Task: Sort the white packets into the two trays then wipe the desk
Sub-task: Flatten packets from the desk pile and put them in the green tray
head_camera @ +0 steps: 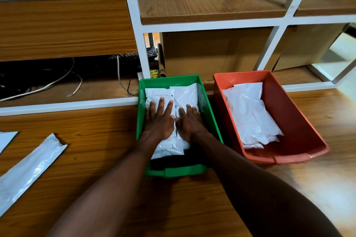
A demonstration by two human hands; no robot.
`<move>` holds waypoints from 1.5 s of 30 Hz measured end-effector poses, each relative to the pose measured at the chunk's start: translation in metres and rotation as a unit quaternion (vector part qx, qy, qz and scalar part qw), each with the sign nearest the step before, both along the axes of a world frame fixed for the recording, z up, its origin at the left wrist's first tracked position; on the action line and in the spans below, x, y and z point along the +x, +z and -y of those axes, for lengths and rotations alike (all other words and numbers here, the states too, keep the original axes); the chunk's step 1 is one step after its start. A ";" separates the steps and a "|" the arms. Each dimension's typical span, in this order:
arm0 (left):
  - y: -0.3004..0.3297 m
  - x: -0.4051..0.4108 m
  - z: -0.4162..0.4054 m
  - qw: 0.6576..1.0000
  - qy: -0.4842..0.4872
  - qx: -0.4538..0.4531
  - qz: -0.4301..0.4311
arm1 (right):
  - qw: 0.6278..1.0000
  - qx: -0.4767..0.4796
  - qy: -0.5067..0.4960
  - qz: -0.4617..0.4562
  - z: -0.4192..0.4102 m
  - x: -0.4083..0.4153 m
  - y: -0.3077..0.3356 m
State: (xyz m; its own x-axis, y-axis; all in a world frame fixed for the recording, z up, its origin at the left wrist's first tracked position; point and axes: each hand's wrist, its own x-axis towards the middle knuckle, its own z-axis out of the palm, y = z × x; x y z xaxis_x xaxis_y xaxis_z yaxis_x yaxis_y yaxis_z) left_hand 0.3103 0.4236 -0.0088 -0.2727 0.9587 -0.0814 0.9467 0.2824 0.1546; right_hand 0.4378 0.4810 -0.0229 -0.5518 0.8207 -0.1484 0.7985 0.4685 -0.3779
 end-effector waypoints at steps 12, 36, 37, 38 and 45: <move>0.002 -0.002 0.001 1.000 0.004 -0.008 0.017 | 1.000 -0.018 -0.003 -0.003 0.000 0.002 0.004; 0.055 0.007 0.019 0.990 0.011 0.138 0.032 | 0.987 0.036 -0.013 -0.153 0.026 0.016 0.058; 0.057 0.008 0.023 0.987 0.015 0.156 0.044 | 0.983 0.052 -0.014 -0.174 0.029 0.017 0.062; 0.059 0.009 0.028 0.983 0.016 0.175 0.055 | 0.980 0.060 -0.015 -0.191 0.031 0.017 0.063; 0.075 0.020 0.062 0.976 0.034 0.208 0.057 | 0.957 0.088 -0.004 -0.275 0.057 0.024 0.073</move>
